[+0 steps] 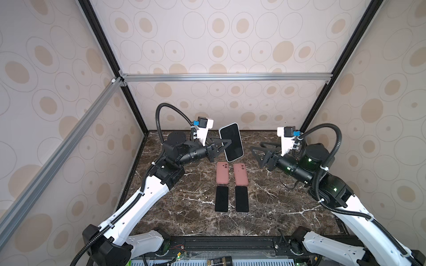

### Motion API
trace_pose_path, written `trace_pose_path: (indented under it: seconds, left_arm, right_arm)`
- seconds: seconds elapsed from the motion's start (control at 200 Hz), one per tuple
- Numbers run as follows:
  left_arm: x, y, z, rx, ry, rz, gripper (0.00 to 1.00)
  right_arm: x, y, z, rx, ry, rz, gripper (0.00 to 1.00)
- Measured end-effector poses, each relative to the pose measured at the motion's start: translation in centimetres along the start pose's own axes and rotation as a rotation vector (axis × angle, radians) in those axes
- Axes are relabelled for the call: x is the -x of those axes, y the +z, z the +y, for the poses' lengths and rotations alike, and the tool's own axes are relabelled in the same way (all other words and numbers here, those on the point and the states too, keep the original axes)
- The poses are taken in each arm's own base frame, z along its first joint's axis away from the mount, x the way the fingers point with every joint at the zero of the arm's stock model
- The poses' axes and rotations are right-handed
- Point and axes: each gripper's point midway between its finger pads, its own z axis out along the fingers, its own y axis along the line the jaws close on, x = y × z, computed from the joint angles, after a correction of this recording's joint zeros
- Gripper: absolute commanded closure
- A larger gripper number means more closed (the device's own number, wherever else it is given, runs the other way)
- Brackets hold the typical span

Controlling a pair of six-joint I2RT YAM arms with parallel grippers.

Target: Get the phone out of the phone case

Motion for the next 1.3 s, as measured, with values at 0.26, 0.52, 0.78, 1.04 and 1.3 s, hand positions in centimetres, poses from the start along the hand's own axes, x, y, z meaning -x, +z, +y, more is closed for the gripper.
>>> trace_pose_path:
  seconds: [0.26, 0.52, 0.78, 1.04, 1.3]
  left_arm:
    - [-2.3, -0.2, -1.4, -0.164, -0.020, 0.125, 1.00]
    - [-2.8, -0.9, -3.9, -0.309, 0.010, 0.161, 1.00]
    - [-3.3, -1.7, -5.3, -0.390, 0.039, 0.170, 1.00]
    - [-3.5, -2.1, -5.9, -0.423, 0.047, 0.178, 1.00]
    - [-3.3, -2.6, -6.5, -0.430, 0.025, 0.178, 0.87]
  right_arm:
    - [-4.2, 1.1, 2.7, 0.196, -0.086, 0.232, 0.29]
    - [-4.6, 0.8, 5.3, 0.364, -0.082, 0.277, 0.39]
    - [-1.1, 0.6, 7.7, 0.466, -0.065, 0.220, 0.54]
    - [-0.5, 1.9, 8.2, 0.497, -0.005, 0.254, 0.80]
    - [-0.4, 1.9, 8.6, 0.539, 0.005, 0.218, 1.00]
